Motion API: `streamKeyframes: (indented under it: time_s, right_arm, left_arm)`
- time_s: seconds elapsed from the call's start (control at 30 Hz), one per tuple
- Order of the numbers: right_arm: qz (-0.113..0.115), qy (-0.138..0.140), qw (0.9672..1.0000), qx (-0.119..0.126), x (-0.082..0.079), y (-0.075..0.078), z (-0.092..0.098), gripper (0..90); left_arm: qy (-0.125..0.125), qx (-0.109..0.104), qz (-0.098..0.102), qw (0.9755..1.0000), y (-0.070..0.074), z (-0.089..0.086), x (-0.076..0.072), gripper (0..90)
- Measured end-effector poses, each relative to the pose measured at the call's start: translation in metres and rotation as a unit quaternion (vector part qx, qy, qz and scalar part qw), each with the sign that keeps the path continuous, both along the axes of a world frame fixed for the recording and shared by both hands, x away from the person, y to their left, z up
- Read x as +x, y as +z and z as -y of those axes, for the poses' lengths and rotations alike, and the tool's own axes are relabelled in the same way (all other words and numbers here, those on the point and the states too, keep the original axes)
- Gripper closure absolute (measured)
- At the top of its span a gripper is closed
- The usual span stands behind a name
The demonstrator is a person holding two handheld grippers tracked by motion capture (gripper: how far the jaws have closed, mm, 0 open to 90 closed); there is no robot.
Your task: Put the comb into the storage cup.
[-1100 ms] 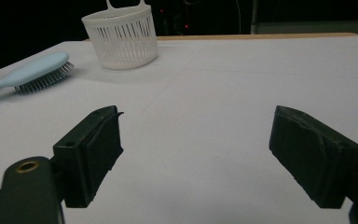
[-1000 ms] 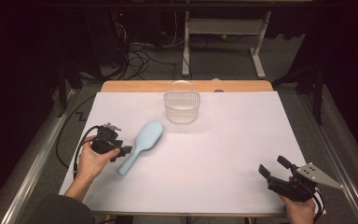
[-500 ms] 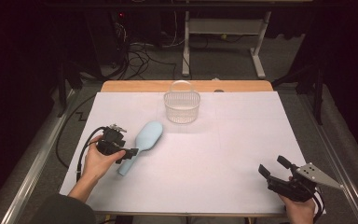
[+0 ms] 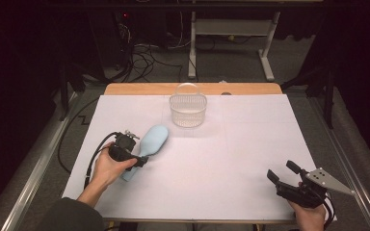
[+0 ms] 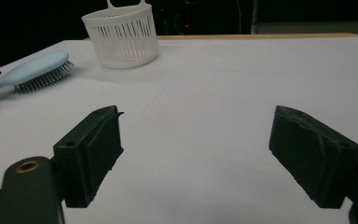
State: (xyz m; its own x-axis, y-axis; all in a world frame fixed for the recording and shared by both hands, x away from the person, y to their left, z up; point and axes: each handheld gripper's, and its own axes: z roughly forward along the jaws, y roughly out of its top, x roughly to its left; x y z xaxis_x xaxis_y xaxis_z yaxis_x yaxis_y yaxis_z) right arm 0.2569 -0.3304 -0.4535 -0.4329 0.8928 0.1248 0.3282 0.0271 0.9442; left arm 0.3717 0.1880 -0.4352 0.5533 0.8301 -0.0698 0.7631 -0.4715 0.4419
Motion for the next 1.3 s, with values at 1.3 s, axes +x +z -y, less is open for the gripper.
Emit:
streamKeyframes:
  time_s: [1.3]
  right_arm:
    - [0.000, 0.001, 1.0000, 0.002, 0.001, 0.000, 0.000, 17.4]
  left_arm:
    - [-0.008, 0.026, -0.008, 0.9996, -0.012, 0.014, 0.009, 63.1]
